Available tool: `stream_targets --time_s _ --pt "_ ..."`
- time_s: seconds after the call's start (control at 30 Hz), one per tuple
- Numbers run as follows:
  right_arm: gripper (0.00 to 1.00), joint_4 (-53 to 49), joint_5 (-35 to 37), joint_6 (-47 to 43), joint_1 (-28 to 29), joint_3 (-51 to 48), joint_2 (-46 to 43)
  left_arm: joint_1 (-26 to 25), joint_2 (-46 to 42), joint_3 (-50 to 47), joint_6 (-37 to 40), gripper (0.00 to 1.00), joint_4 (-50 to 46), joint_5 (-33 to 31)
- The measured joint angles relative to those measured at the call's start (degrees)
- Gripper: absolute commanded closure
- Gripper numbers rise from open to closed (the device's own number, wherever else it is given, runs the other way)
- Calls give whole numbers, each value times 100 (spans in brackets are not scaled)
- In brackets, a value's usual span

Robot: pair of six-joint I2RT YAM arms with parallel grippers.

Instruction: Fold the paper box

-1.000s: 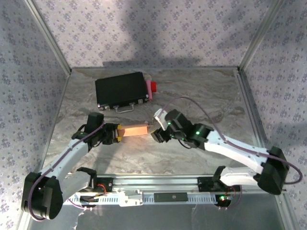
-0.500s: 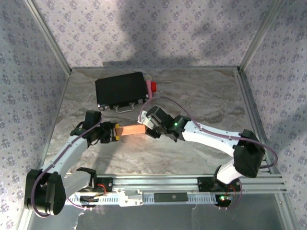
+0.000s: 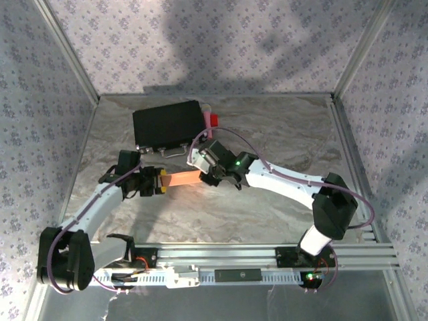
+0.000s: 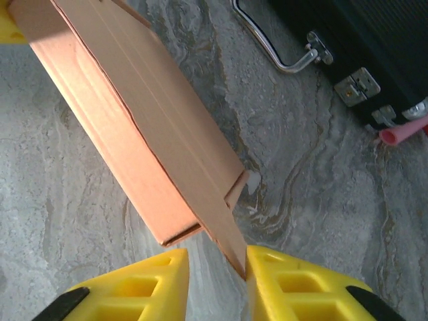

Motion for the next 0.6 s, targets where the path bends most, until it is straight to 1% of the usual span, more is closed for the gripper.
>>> stream_targets --time_s 0.17,0.33,0.6 --pt "75 -61 -33 9 -22 39 125 37 52 26 24 53 22 42" --pt "73 -85 -22 13 -37 39 127 42 107 59 52 53 24 57" --pt "79 -116 9 52 -70 39 127 63 155 94 72 53 26 63"
